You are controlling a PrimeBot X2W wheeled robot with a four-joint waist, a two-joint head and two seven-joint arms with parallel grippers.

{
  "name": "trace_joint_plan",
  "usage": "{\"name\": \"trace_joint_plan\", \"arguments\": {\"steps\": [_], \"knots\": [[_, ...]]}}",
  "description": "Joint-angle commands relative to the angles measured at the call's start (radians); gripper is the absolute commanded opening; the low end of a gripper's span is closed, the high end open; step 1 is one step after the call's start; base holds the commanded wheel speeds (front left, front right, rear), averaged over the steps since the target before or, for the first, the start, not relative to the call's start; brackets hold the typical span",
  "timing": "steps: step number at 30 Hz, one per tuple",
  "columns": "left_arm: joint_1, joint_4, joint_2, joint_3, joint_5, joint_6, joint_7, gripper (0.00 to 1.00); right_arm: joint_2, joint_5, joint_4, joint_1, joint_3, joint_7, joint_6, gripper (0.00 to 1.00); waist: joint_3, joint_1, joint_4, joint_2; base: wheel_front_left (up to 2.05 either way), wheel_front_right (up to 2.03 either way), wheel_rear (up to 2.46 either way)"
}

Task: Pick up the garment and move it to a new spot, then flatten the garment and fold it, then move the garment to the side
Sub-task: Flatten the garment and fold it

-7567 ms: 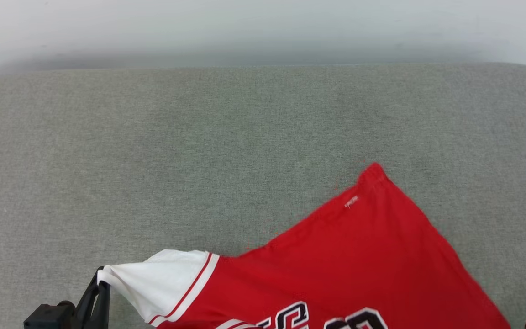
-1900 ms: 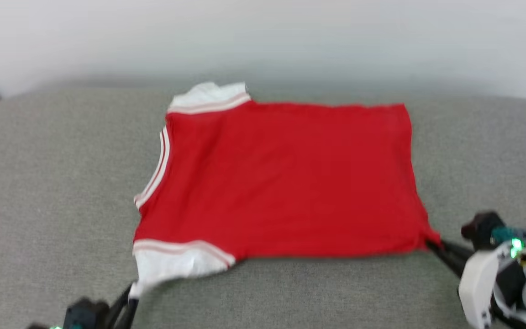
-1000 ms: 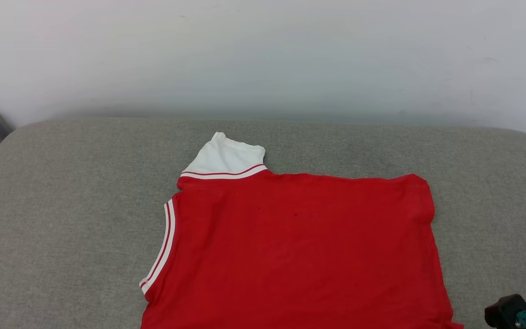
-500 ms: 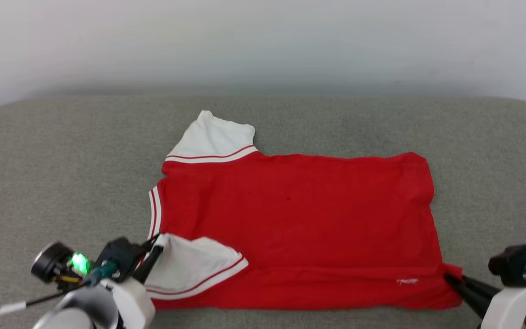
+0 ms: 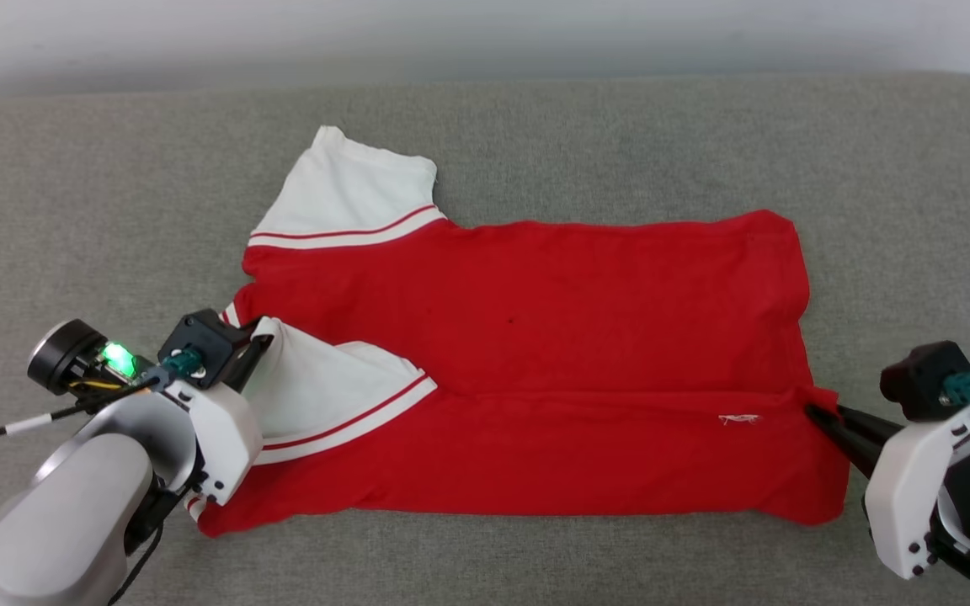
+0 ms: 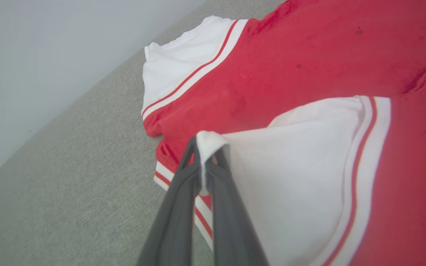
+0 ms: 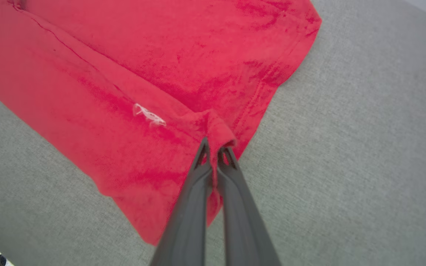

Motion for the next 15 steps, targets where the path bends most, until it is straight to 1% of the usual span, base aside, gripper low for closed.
{"name": "trace_joint_plan", "arguments": {"steps": [1,8,15], "knots": [[-0.021,0.019,-0.008,-0.001,0.000,-0.006,-0.008,0.00,0.000,0.003,0.015,-0.031,0.014,0.004,-0.001,0.00,0.029,-0.0002,-0.007,0.0000,0.00,0.00,0.00],[-0.081,0.168,-0.051,-0.036,-0.004,-0.037,-0.031,0.00,0.008,0.010,0.125,-0.145,0.109,-0.003,-0.001,0.00,0.089,-0.0002,-0.006,0.0000,0.00,0.00,0.00],[-0.092,0.297,-0.095,-0.080,-0.025,-0.052,-0.069,0.00,0.019,0.032,0.238,-0.208,0.205,-0.044,-0.001,0.00,0.088,-0.0002,0.001,0.0000,0.00,0.00,0.00]]}}
